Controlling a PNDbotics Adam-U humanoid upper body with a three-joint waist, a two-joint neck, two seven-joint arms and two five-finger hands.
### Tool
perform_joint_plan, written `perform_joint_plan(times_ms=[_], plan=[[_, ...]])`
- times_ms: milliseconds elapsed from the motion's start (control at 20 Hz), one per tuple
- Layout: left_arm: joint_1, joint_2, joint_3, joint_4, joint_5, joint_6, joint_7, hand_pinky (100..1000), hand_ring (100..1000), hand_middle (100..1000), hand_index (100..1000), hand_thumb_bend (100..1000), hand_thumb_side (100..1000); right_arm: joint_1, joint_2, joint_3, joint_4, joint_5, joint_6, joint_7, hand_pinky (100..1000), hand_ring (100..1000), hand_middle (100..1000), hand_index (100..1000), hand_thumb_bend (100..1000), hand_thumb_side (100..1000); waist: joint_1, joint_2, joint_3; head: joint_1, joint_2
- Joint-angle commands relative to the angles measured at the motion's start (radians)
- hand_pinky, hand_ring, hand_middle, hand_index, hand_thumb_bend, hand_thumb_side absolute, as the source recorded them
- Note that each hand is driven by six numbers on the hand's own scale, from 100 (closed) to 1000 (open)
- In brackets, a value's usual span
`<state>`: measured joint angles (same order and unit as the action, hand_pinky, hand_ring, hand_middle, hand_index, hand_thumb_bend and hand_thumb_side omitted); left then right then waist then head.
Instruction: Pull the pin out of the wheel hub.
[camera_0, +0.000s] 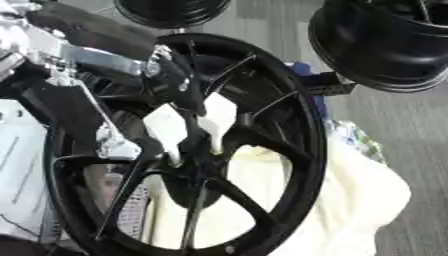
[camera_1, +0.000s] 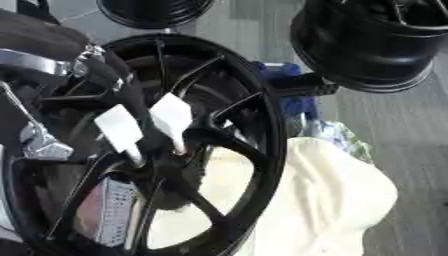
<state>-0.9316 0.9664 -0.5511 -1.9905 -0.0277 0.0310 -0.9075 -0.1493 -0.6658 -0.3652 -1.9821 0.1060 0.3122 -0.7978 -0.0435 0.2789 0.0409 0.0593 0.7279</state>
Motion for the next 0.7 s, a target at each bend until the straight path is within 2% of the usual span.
perform_joint_plan(times_ms=[50, 700], plan=[[-0.002, 0.019, 0.012, -0.009, -0.019, 0.009, 0.0, 839, 821, 740, 855, 237, 309, -0.01, -0.019, -0.018, -0.018, -0.011, 0.101, -0.109, 463, 635, 691, 850, 313, 294, 0.0, -0.013, -0.003, 0.005, -0.012], [0.024, 0.007, 0.021, 0.046, -0.125, -0.035, 0.0, 837, 822, 743, 853, 261, 239, -0.011, -0.004, -0.022, -0.018, -0.022, 0.093, -0.109, 459, 632, 689, 849, 308, 300, -0.004, -0.002, -0.009, 0.012, -0.024]])
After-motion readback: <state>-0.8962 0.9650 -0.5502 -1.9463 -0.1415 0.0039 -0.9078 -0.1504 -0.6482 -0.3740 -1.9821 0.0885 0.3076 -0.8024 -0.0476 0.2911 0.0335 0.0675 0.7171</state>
